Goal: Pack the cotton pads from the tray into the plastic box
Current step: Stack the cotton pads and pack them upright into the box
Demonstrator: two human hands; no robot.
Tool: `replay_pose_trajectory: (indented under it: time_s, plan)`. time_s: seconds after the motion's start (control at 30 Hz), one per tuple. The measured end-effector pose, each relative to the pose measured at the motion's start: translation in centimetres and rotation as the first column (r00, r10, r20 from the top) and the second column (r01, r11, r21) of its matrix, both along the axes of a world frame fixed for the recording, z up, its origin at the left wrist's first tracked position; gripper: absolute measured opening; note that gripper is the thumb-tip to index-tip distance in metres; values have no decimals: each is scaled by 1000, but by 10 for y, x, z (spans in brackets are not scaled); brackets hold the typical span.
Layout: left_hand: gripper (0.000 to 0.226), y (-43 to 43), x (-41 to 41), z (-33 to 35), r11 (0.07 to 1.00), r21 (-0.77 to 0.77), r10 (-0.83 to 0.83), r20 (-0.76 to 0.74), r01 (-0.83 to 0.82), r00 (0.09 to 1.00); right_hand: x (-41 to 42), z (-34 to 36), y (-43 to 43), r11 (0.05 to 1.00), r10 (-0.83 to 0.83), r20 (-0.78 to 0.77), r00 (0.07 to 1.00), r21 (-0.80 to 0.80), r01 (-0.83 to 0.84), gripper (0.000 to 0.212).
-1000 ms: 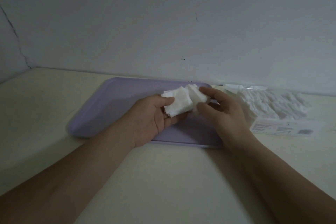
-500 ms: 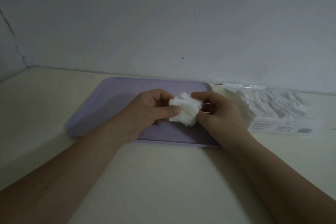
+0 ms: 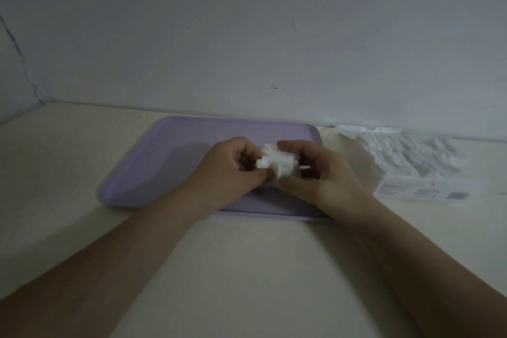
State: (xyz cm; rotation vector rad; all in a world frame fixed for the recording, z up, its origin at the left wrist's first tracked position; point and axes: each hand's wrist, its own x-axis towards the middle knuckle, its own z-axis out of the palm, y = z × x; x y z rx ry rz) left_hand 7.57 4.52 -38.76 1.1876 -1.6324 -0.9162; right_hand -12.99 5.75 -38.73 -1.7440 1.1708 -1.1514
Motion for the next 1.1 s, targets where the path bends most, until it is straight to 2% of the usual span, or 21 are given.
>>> replay_pose_trajectory:
  time_s: [0.13,0.23,0.3,0.37,0.43,0.5,0.6,0.73,0.8,0.87,0.93,0.97,1.03,1.1]
  plan:
    - [44,-2,0,-2,999,-6,-43,29,43,999,4,-2,1,990,-91,-100,991,-117,79,51]
    - [55,-3,0,-1,998,-4,-59,120,60,991,4,-2,2,982,-109,-146,983,-169,84,55]
    - [48,-2,-1,1,995,2,-99,168,100,981,3,0,2,983,-96,-163,982,-172,68,60]
    - [42,-3,-2,0,993,30,-114,153,111,982,3,2,2,993,-47,-129,991,-111,33,62]
    - [41,-3,-2,0,991,75,-114,106,106,988,7,2,1,999,-33,-2,999,17,33,60]
    - [39,-5,-3,1,989,93,-123,74,116,990,15,3,-1,991,-97,86,992,104,88,47]
    - [34,-5,-7,1,988,79,-136,83,129,987,24,2,-4,977,-195,102,975,109,184,37]
    - [40,-4,-11,3,989,63,-139,106,133,985,27,1,-3,979,-203,-1,979,27,203,37]
    - [45,-10,-5,4,999,-35,13,203,-6,979,25,0,-4,979,-202,-38,979,0,202,31]
    - [52,-17,3,2,972,-230,144,455,-40,879,22,3,-3,987,-155,-82,985,33,158,32]
    - [52,-20,7,-1,974,-224,124,638,28,760,16,7,0,992,-65,-103,993,100,76,58]
    - [47,-19,8,-3,981,-184,88,692,57,716,13,9,2,994,-23,-124,992,102,36,72]
    - [36,-19,7,-6,975,-186,57,740,124,670,10,9,6,1000,17,-231,973,1,-17,85]
    - [31,-17,7,-3,970,-216,82,727,115,682,9,4,5,994,-16,-323,946,-107,-20,81]
